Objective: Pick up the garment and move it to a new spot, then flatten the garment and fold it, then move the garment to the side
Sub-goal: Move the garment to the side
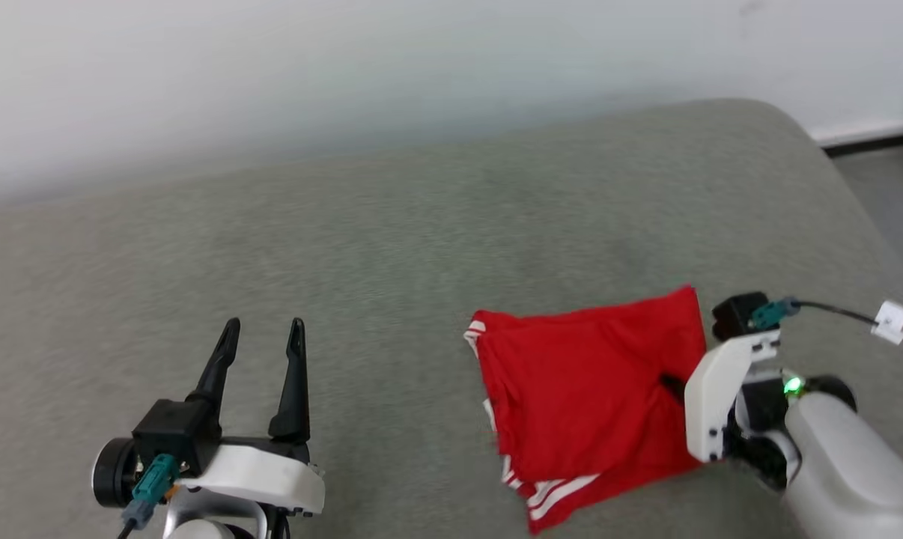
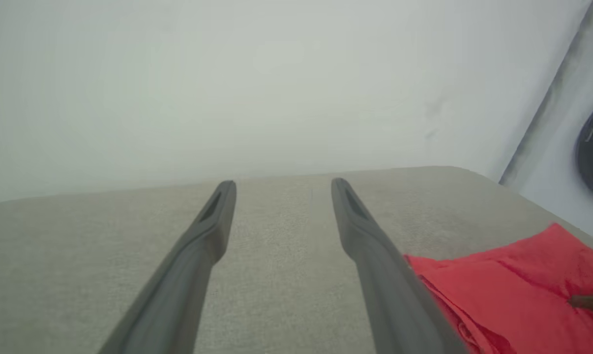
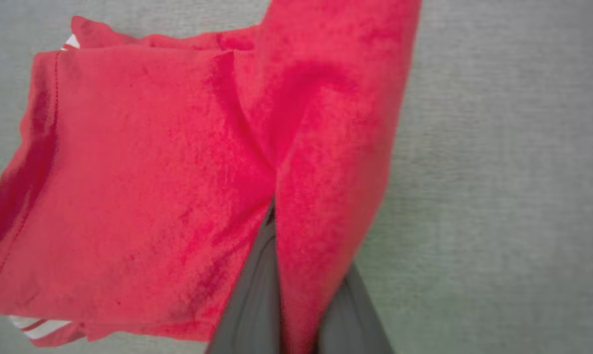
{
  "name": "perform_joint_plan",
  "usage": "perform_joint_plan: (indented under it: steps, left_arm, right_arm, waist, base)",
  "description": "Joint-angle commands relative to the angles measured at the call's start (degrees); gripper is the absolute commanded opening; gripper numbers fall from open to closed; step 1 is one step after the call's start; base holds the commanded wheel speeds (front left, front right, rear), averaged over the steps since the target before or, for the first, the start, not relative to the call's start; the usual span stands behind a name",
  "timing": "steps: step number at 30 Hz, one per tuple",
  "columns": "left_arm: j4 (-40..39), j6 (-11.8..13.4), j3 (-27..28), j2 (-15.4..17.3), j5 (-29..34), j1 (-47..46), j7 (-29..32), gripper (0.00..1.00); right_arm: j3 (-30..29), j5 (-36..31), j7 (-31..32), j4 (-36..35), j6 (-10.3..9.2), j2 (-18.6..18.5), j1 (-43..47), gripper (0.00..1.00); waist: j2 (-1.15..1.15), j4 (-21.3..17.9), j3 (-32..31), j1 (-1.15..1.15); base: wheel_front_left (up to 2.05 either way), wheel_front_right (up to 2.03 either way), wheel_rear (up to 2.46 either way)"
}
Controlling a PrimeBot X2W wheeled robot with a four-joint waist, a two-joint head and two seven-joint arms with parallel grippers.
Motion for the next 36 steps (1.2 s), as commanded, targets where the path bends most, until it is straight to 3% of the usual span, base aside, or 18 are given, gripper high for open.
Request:
perform_joint_plan:
  steps: [1,6,9,19,23,24,25,26,31,36]
  left_arm:
    - [-1.0,0.1,-0.1,0.4,0.6,-1.2,0.3,1.00]
    - [-4.9,-0.1,-0.7,2.1,2.7,-5.1,2.5,1.00]
    - [-6.7,-0.6,-1.2,3.1,4.0,-8.2,3.9,1.00]
    - [-10.7,-2.7,-2.6,5.9,7.9,-17.5,8.6,1.00]
    - [-11.6,-3.3,-3.1,6.5,8.9,-19.9,10.0,1.00]
    - [-11.7,-3.3,-3.1,6.7,9.0,-20.2,10.5,1.00]
    - [-11.8,-3.5,-3.2,6.8,9.0,-20.6,10.7,1.00]
    - [-11.8,-3.6,-3.3,6.9,9.1,-20.9,10.8,1.00]
    - [-10.9,-3.5,-3.4,6.3,8.3,-20.9,10.6,1.00]
    - [-9.1,-3.5,-3.5,5.4,7.2,-19.3,9.0,1.00]
  right_arm:
    - [-0.3,-2.0,-0.8,1.4,-0.08,-0.6,-3.0,0.00]
    - [-2.9,-5.3,-4.1,5.6,-0.07,-1.8,-11.1,0.00]
    - [-4.7,-6.8,-6.8,7.6,-0.06,-3.7,-15.8,0.00]
    - [-16.4,-14.0,-16.9,17.5,-0.07,-8.3,-27.8,0.00]
    - [-20.6,-17.1,-21.1,21.6,-0.07,-7.5,-30.3,0.00]
    - [-21.2,-18.0,-22.5,22.2,-0.06,-6.9,-30.9,0.07]
    - [-21.9,-19.2,-23.9,22.9,-0.06,-6.9,-31.5,0.36]
    - [-23.0,-19.7,-25.2,24.0,-0.06,-6.4,-31.8,1.00]
    - [-28.7,-24.3,-33.0,28.2,-0.07,-7.4,-32.5,1.00]
    - [-31.7,-24.9,-36.4,29.7,-0.06,-6.6,-31.3,1.00]
  waist:
    - [0.00,-6.9,2.6,0.00]
    - [0.00,-11.8,10.6,0.00]
    - [0.00,-12.7,15.3,0.00]
    - [0.00,-12.4,26.2,0.00]
    - [0.00,-11.8,29.0,0.00]
    - [0.00,-11.8,29.5,0.00]
    - [0.00,-11.7,29.9,0.00]
    - [0.00,-11.6,30.2,0.00]
    - [0.00,-11.2,30.0,0.00]
    - [0.00,-10.9,27.4,0.00]
  base:
    - [0.00,0.00,0.00]
    - [0.00,0.00,0.00]
    - [0.00,0.00,0.00]
    - [0.00,0.00,0.00]
    - [0.00,0.00,0.00]
    - [0.00,0.00,0.00]
    - [0.00,0.00,0.00]
    - [0.00,0.00,0.00]
    - [0.00,0.00,0.00]
    - [0.00,0.00,0.00]
